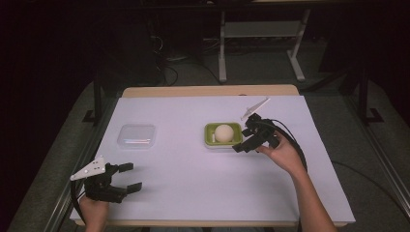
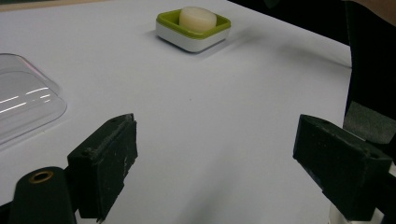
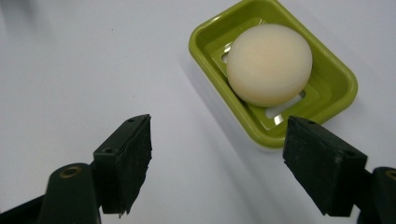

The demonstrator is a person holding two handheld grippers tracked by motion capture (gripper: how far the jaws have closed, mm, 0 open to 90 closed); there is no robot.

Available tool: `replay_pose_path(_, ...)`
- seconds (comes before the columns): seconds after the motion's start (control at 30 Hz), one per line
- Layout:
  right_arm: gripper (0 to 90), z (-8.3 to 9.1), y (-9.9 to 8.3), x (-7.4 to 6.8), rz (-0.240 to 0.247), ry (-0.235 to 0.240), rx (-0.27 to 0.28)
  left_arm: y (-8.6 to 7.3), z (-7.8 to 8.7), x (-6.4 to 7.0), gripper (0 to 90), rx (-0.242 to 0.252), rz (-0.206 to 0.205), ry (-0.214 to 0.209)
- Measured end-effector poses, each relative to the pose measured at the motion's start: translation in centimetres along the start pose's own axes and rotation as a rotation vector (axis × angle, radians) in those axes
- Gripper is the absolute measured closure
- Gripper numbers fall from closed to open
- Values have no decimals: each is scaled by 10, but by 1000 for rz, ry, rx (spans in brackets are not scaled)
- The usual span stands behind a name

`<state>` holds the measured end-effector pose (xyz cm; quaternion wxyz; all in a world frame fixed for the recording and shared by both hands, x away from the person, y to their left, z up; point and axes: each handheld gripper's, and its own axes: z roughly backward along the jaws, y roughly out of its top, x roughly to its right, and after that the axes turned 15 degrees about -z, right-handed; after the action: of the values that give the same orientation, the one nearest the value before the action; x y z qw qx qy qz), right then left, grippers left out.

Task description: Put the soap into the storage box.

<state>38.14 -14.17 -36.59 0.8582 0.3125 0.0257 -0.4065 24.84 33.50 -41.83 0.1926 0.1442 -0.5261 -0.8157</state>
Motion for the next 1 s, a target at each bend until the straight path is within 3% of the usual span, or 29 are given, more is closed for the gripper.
replay_pose_path(0.3, 228, 4, -19, -3, 7, -8, -12, 0, 0, 0, 131, -9, -5, -3)
replay_pose_path(1.0, 230, 10, -64, -13, 13, -18, 17, -1, 0, 0, 131, -7, 1, 2)
